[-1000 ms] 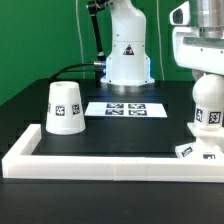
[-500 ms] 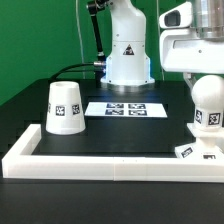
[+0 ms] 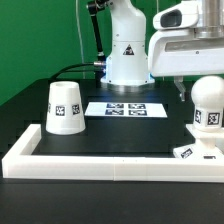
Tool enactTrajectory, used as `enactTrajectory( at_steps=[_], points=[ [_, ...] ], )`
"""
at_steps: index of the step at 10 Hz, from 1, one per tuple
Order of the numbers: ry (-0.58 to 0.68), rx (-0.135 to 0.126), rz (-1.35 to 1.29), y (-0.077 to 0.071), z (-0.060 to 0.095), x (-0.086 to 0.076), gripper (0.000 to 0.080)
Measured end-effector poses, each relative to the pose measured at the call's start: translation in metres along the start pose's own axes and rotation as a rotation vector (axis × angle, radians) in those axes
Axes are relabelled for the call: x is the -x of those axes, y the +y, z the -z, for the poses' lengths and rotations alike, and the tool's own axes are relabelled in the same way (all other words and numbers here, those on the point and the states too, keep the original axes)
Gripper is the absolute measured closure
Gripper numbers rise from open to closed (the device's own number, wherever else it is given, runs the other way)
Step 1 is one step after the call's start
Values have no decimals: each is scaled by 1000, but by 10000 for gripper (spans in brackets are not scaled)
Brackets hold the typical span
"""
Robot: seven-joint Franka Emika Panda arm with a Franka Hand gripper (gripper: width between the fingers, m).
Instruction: Assemble lamp
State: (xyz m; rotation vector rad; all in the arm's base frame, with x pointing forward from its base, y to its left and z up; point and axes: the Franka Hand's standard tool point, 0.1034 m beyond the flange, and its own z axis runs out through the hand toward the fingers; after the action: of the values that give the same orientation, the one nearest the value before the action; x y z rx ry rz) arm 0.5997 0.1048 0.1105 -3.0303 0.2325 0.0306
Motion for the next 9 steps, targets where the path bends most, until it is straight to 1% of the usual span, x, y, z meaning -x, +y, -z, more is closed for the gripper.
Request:
enactTrajectory(
  at_steps=[1, 3, 7, 8, 9],
  points=[
    [11, 2, 52, 0, 1, -2, 101],
    [21, 9, 257, 3, 1, -5, 101],
    [19, 23, 512, 8, 1, -7, 101],
    [27, 37, 602, 8, 1, -9, 101],
    [71, 85, 813, 5, 2, -15, 101]
  ],
)
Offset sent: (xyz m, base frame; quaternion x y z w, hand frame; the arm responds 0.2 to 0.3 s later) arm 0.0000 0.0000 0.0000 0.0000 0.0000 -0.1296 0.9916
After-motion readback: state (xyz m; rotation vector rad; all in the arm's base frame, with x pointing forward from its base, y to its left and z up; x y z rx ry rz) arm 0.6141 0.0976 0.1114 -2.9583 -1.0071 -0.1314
